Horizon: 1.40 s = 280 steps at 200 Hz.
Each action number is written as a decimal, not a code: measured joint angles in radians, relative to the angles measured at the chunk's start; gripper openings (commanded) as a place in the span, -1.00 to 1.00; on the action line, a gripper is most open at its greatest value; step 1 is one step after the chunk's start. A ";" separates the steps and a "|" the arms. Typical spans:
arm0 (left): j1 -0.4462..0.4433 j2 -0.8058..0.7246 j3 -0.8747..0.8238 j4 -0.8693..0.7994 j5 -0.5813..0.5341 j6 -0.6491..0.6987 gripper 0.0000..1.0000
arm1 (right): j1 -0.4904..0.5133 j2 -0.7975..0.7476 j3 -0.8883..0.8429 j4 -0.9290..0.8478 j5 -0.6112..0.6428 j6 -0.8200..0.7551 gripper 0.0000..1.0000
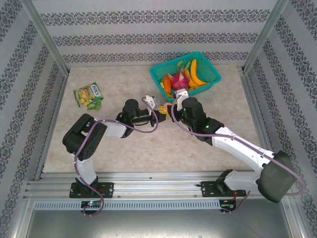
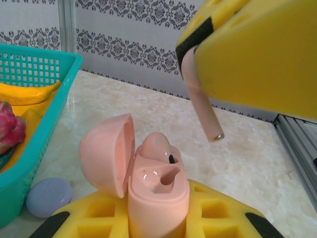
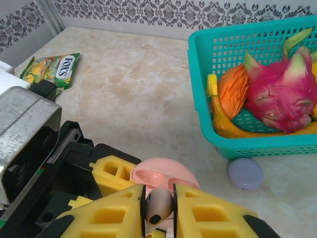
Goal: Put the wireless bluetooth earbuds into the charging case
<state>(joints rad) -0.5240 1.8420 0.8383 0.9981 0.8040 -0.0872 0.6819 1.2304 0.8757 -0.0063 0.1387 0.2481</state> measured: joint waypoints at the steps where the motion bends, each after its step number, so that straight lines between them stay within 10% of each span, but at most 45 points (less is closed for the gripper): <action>1: 0.000 0.000 0.000 0.000 0.000 0.000 -1.00 | 0.000 0.000 0.000 0.000 0.000 0.000 -0.56; 280: 0.000 -0.012 0.000 0.004 0.001 -0.030 -1.00 | -0.047 0.040 0.002 0.019 -0.029 0.039 -0.57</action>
<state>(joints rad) -0.5240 1.8301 0.8383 1.0019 0.8047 -0.1169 0.6346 1.2705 0.8776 0.0124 0.1101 0.2874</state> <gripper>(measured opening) 0.226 0.218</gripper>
